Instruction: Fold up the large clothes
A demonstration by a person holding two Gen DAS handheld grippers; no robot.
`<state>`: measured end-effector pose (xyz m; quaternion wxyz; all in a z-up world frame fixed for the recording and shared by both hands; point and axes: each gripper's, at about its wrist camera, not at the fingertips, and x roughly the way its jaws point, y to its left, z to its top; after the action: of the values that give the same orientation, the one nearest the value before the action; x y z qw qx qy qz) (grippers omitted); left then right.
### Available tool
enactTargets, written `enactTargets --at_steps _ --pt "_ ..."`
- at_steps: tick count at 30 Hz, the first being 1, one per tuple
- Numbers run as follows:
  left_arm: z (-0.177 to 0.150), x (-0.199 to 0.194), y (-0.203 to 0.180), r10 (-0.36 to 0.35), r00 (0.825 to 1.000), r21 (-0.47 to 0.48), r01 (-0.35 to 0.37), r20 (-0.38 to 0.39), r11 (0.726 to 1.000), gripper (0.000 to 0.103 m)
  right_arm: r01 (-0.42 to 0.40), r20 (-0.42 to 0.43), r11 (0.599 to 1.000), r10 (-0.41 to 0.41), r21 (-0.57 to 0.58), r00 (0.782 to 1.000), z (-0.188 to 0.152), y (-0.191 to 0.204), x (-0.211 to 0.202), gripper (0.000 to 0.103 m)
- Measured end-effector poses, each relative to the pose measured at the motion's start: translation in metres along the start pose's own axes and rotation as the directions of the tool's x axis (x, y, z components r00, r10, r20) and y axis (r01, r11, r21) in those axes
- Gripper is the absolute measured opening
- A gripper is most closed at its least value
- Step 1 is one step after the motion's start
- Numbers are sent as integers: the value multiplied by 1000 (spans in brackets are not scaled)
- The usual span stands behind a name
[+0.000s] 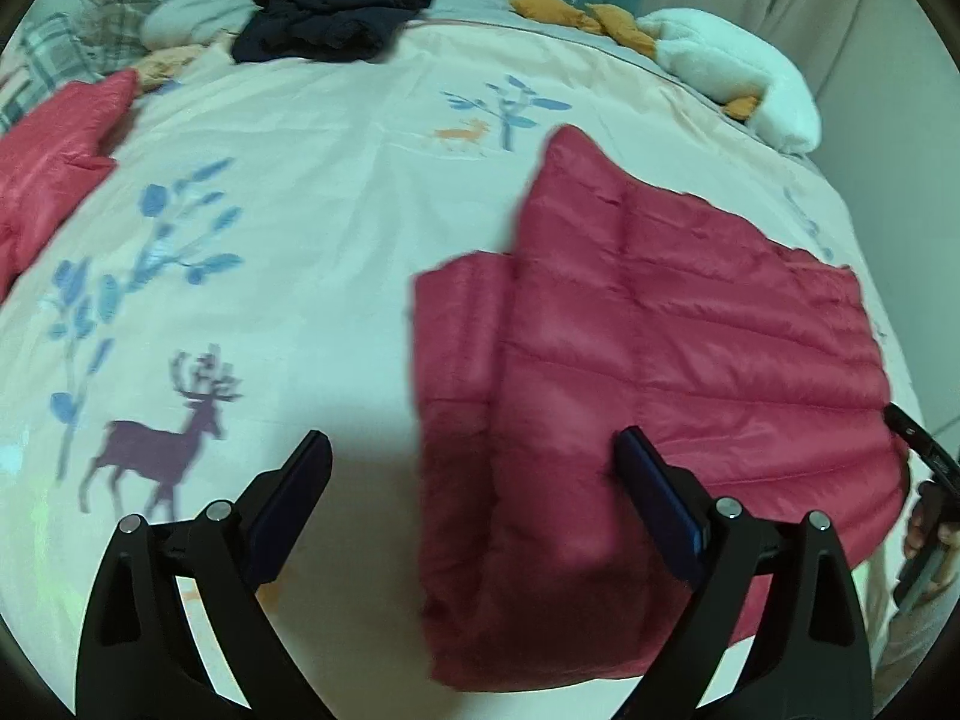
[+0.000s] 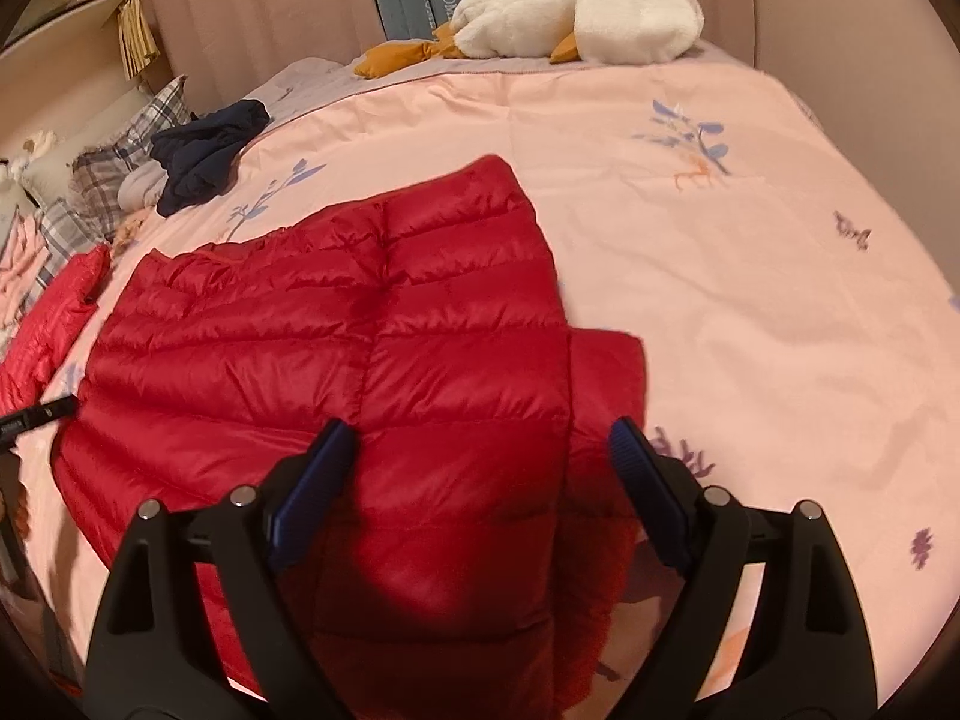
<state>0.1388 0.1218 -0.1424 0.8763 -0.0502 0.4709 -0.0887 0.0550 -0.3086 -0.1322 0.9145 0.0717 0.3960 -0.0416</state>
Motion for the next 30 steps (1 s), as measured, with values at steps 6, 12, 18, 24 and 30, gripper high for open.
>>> enactTargets --at_steps 6,12,18,24,30 --pt "12 -24 30 0 999 -82 5 53 997 96 87 64 994 -92 72 994 17 -27 -23 89" --pt "45 -33 -14 -23 995 37 19 102 999 96 2 130 1000 -2 3 991 49 0 -39 89" --pt "59 -9 -110 -66 995 249 45 77 967 95 -139 8 978 142 -157 990 62 82 2 82" --pt "65 44 -174 -55 998 359 62 -29 931 83 -155 -144 960 123 -234 982 59 135 62 76" --pt "69 86 -159 -23 995 316 53 -98 947 80 -113 -161 970 79 -217 984 64 120 87 75"
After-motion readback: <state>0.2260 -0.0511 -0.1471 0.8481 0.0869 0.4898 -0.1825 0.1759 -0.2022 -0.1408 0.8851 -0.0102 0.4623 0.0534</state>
